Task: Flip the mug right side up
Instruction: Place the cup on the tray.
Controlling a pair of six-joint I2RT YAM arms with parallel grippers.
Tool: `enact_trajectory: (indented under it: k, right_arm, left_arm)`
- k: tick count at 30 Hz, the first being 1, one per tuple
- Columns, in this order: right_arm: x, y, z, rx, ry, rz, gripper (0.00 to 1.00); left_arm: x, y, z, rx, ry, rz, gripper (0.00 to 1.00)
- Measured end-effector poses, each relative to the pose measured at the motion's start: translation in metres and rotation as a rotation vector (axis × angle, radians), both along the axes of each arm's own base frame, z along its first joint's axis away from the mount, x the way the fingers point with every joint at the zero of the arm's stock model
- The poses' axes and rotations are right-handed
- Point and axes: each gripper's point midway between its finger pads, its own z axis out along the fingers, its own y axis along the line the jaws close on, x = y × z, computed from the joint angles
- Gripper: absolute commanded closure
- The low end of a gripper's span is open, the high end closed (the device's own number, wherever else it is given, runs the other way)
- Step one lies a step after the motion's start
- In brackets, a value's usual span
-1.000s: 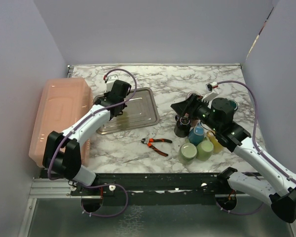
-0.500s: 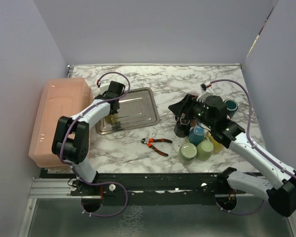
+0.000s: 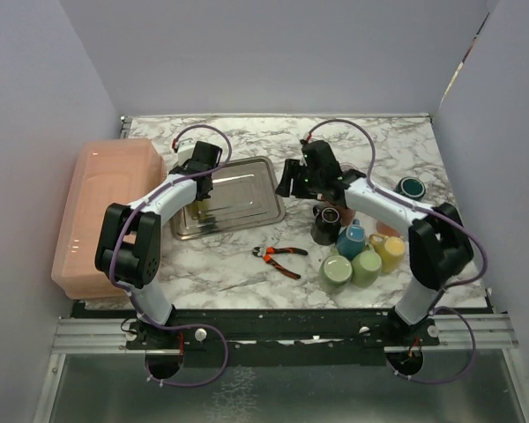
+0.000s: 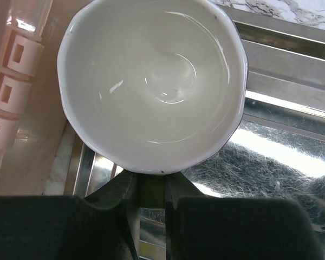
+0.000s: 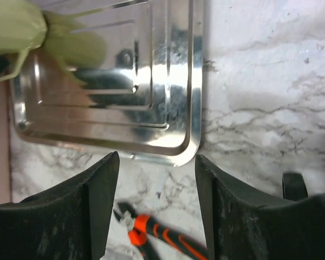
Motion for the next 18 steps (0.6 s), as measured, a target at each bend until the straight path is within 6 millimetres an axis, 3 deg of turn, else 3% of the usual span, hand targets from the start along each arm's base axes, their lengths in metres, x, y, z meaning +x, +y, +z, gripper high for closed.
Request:
enact_trajectory:
  k: [7, 14, 18]
  right_arm:
    - [0.046, 0.016, -0.047, -0.149, 0.058, 0.014, 0.43]
    - [0.046, 0.015, -0.092, -0.244, 0.149, 0.055, 0.51]
    - [0.041, 0.016, -0.108, -0.256, 0.188, 0.086, 0.52]
  left_arm:
    - [0.001, -0.003, 0.000, -0.003, 0.006, -0.028, 1.00]
    - [0.002, -0.005, 0.000, -0.004, 0.010, -0.048, 1.00]
    - [0.002, -0.005, 0.000, -0.010, 0.012, -0.056, 1.00]
